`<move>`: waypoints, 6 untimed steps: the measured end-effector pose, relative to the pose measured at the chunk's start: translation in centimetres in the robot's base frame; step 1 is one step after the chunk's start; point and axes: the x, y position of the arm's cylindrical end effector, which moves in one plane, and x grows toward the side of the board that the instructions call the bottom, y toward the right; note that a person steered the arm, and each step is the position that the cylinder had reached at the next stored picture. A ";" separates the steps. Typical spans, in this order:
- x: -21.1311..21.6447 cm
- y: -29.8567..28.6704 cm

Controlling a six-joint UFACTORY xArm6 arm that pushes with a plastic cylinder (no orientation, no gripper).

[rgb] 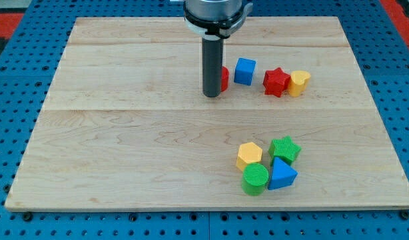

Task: Point your arm at the green star

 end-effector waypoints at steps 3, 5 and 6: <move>2.1 -0.1; 5.7 9.2; 12.0 19.3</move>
